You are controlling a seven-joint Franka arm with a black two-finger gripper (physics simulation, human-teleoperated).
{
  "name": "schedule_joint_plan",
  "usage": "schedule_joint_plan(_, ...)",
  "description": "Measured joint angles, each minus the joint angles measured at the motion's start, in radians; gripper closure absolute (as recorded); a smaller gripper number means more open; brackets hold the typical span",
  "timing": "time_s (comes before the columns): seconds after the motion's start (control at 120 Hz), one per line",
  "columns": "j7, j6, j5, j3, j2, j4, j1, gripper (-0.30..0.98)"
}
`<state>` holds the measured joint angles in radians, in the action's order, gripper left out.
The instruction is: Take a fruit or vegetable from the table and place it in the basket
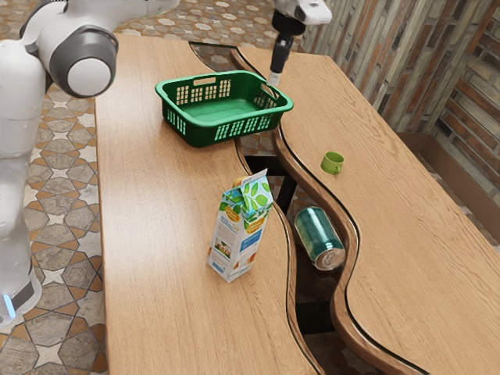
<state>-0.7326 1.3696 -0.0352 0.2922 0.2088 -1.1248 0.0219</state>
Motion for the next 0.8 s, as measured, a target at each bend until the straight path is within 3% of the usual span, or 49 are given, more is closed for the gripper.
schedule_joint_plan(0.083, -0.066, 0.042, 0.018, -0.053, 0.032, -0.004, 0.026, 0.0)
schedule_joint_plan(0.183, -0.125, -0.017, 0.066, -0.084, 0.012, 0.011, 0.067, 0.0)
schedule_joint_plan(0.208, -0.131, -0.026, 0.114, -0.1, 0.009, 0.022, 0.091, 0.0)
schedule_joint_plan(0.292, -0.149, -0.059, 0.366, -0.146, 0.016, 0.03, 0.273, 0.0)
schedule_joint_plan(0.35, -0.161, -0.103, 0.471, -0.156, 0.013, 0.033, 0.317, 0.0)
schedule_joint_plan(0.483, -0.234, -0.109, 0.339, -0.143, 0.002, 0.04, 0.165, 0.0)
schedule_joint_plan(0.6, -0.314, -0.001, 0.195, -0.148, 0.127, -0.01, 0.126, 0.0)
schedule_joint_plan(0.692, -0.375, 0.103, 0.104, -0.163, 0.157, -0.127, 0.062, 0.0)
schedule_joint_plan(0.8, -0.439, 0.202, 0.035, -0.17, 0.174, -0.211, -0.039, 0.0)
